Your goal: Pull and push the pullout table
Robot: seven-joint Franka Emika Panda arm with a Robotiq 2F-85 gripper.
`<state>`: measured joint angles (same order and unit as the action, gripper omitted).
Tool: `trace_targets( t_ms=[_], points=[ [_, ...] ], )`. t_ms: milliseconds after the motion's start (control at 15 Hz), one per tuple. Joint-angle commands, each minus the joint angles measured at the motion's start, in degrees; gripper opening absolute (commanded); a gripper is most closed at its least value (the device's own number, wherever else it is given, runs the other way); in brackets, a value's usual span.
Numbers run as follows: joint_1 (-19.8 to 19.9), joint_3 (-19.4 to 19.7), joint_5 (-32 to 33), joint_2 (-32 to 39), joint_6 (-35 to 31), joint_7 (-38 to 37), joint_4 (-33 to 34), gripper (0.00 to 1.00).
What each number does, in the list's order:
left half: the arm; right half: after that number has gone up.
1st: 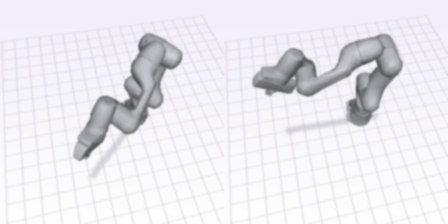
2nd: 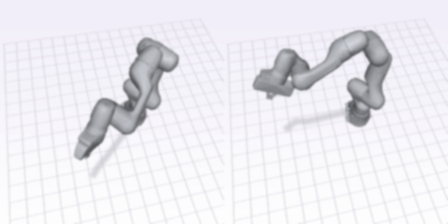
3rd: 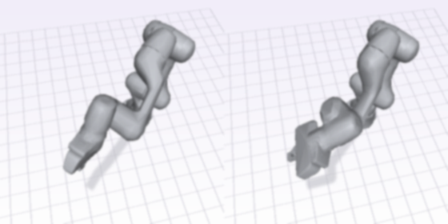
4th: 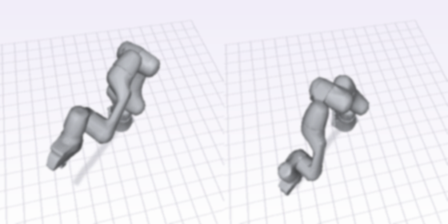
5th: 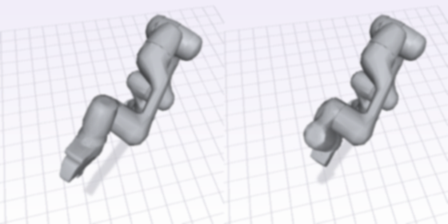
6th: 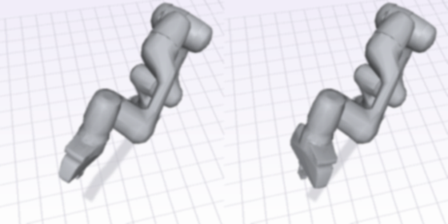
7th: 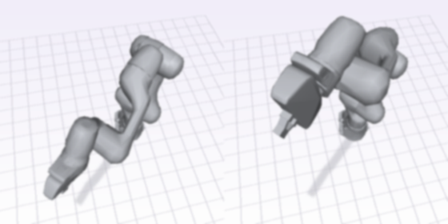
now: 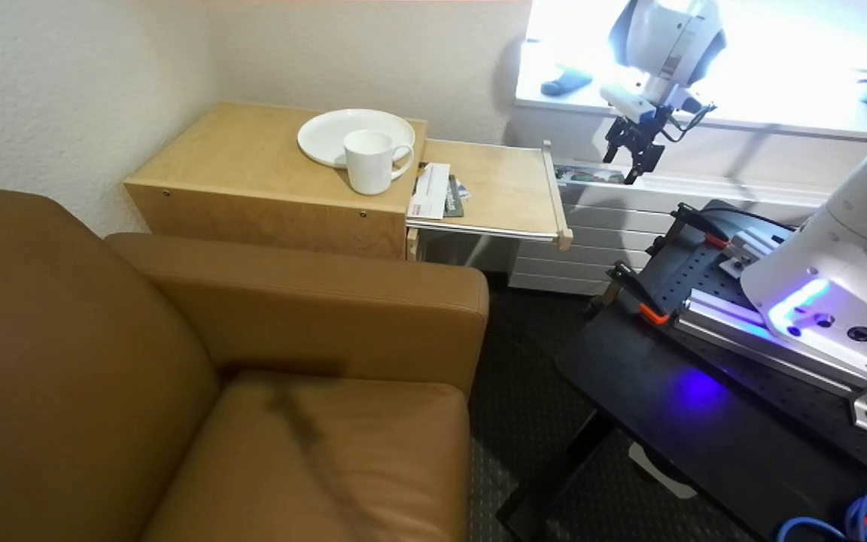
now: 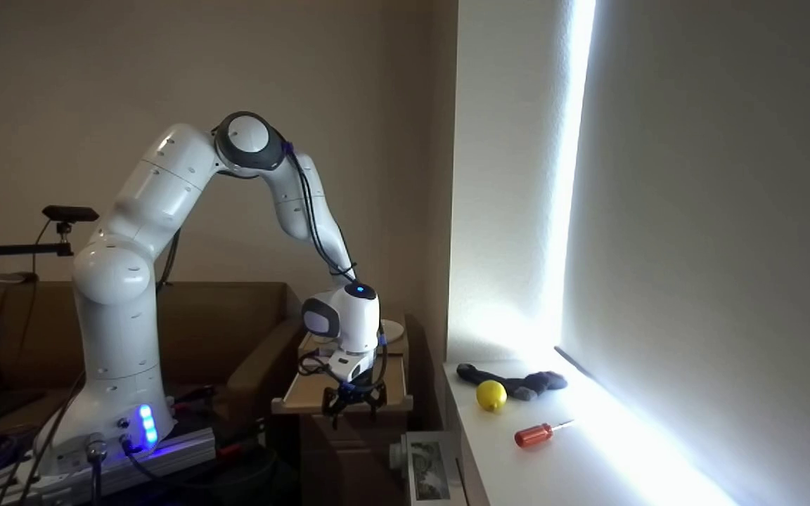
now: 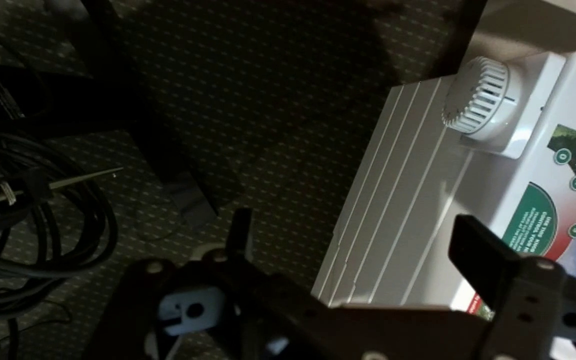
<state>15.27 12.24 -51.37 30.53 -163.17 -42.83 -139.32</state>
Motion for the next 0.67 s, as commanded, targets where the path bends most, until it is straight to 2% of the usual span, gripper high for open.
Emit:
trace_targets(
  t_ms=[0, 200, 600],
  points=[
    [-2.8, 0.1, 0.1, 6.5, 0.1, -2.5, 3.2, 1.0],
    [-5.0, -2.9, -1.7, 11.7, -1.5, -3.4, 5.9, 1.0],
    [0.0, -15.1, -11.5, 16.8, -8.1, 1.4, 13.5, 1.0]
  ],
)
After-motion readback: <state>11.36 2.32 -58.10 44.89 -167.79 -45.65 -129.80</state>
